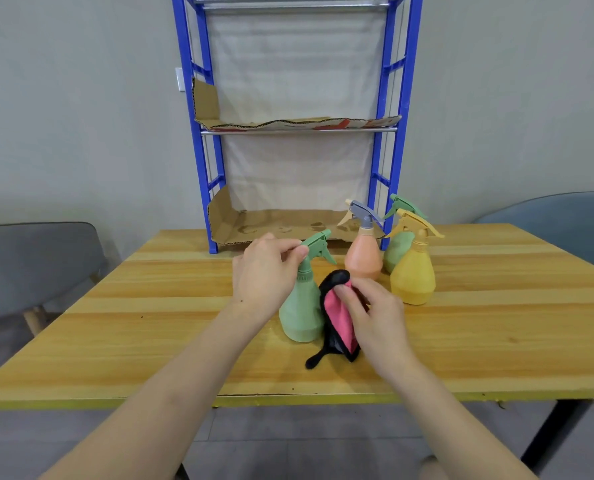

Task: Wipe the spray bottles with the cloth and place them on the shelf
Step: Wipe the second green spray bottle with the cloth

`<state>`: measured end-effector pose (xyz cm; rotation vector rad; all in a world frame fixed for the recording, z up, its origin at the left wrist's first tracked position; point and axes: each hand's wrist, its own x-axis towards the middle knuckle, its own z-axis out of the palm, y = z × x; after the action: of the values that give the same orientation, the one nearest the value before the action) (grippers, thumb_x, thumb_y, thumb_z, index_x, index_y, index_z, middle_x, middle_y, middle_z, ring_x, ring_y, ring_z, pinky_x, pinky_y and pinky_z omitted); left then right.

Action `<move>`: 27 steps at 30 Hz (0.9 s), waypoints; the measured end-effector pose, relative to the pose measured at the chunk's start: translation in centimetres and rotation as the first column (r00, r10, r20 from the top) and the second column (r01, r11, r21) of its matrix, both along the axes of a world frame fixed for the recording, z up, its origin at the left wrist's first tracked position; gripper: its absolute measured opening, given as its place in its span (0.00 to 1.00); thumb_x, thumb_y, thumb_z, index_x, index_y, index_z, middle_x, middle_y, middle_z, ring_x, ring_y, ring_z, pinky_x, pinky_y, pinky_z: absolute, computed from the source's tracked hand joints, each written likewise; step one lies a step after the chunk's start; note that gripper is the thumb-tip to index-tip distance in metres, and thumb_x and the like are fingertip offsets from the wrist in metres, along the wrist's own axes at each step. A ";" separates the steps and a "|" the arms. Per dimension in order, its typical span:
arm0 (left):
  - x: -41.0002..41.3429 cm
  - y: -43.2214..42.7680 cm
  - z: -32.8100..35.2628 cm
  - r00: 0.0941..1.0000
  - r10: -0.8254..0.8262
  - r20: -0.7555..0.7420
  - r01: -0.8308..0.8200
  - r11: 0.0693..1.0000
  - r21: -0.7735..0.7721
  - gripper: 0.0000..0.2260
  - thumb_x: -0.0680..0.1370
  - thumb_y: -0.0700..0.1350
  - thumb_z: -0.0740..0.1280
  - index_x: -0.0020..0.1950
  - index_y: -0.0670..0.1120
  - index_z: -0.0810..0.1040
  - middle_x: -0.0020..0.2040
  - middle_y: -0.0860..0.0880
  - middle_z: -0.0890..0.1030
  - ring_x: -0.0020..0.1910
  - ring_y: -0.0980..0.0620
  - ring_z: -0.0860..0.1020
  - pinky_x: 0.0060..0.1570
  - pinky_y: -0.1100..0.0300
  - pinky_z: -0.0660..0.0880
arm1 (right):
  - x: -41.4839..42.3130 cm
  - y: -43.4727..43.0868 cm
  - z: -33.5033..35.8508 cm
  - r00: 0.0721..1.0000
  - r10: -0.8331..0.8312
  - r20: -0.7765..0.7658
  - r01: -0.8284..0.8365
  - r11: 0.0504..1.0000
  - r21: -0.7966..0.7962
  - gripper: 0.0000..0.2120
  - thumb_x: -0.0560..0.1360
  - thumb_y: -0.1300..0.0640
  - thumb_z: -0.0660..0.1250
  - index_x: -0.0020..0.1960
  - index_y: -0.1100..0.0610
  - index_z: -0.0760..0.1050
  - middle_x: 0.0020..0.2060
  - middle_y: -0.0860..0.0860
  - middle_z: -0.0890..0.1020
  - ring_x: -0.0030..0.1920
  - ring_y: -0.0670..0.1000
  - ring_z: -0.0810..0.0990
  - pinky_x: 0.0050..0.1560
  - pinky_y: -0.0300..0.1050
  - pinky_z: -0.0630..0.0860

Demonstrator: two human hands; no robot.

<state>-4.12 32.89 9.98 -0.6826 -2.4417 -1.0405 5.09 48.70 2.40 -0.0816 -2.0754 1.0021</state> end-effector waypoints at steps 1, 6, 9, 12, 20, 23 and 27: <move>0.1 0.0 0.0 1.000 -0.013 0.022 0.012 0.999 0.034 0.08 0.82 0.54 0.66 0.51 0.60 0.86 0.42 0.54 0.76 0.48 0.50 0.77 0.57 0.45 0.74 | -0.2 -0.4 0.3 1.000 0.029 0.003 -0.029 0.999 -0.028 0.05 0.81 0.55 0.69 0.49 0.52 0.84 0.41 0.43 0.84 0.45 0.46 0.81 0.45 0.36 0.73; 0.3 -0.8 -0.5 0.953 -0.244 0.178 0.178 0.929 0.324 0.12 0.84 0.52 0.63 0.52 0.55 0.86 0.47 0.53 0.85 0.51 0.54 0.81 0.56 0.57 0.79 | -1.4 -1.7 -0.1 0.988 0.133 0.076 -0.119 0.979 -0.163 0.10 0.81 0.53 0.70 0.62 0.48 0.84 0.52 0.37 0.86 0.55 0.38 0.83 0.59 0.41 0.78; 0.6 -1.9 -2.4 0.923 -0.265 0.280 0.092 0.858 0.506 0.16 0.87 0.53 0.56 0.59 0.55 0.84 0.48 0.55 0.84 0.45 0.57 0.81 0.47 0.61 0.74 | -1.7 -1.5 -1.7 0.981 0.105 0.163 -0.078 0.983 -0.166 0.15 0.81 0.47 0.69 0.66 0.44 0.82 0.56 0.33 0.84 0.60 0.36 0.80 0.67 0.49 0.76; 0.4 -2.8 -5.2 0.918 -0.249 0.307 0.042 0.835 0.549 0.15 0.88 0.51 0.56 0.59 0.53 0.83 0.49 0.52 0.85 0.45 0.56 0.81 0.49 0.59 0.74 | -1.6 -1.6 -2.2 0.981 0.083 0.177 -0.055 0.986 -0.161 0.17 0.81 0.43 0.67 0.68 0.41 0.80 0.57 0.32 0.84 0.61 0.39 0.80 0.70 0.55 0.74; -0.1 -1.6 -5.7 0.960 -0.188 0.208 0.116 0.942 0.314 0.12 0.83 0.48 0.67 0.65 0.52 0.84 0.60 0.56 0.84 0.62 0.57 0.80 0.66 0.54 0.76 | -2.7 -3.0 -0.5 0.974 0.169 0.153 -0.135 0.969 -0.209 0.18 0.81 0.49 0.69 0.71 0.44 0.78 0.54 0.34 0.85 0.57 0.40 0.83 0.63 0.48 0.78; -0.1 -1.6 -5.6 0.967 -0.167 0.191 0.106 0.951 0.292 0.12 0.83 0.49 0.69 0.65 0.51 0.84 0.60 0.56 0.85 0.61 0.58 0.80 0.66 0.54 0.75 | -2.3 -1.9 -1.4 0.951 0.220 0.217 -0.183 0.967 -0.176 0.22 0.82 0.52 0.69 0.75 0.44 0.74 0.63 0.35 0.82 0.65 0.38 0.79 0.69 0.45 0.75; 0.1 -1.3 -5.4 0.981 -0.122 0.151 0.086 0.970 0.229 0.12 0.83 0.51 0.68 0.65 0.52 0.84 0.57 0.55 0.84 0.57 0.57 0.80 0.61 0.58 0.76 | -2.1 -0.3 -2.1 0.907 0.251 0.337 -0.227 0.968 -0.110 0.26 0.81 0.48 0.67 0.79 0.44 0.68 0.72 0.38 0.75 0.74 0.39 0.71 0.76 0.51 0.70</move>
<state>-3.97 31.58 4.55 -0.6800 -2.3945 -1.4386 2.98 48.36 0.28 -0.0408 -2.4171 1.2843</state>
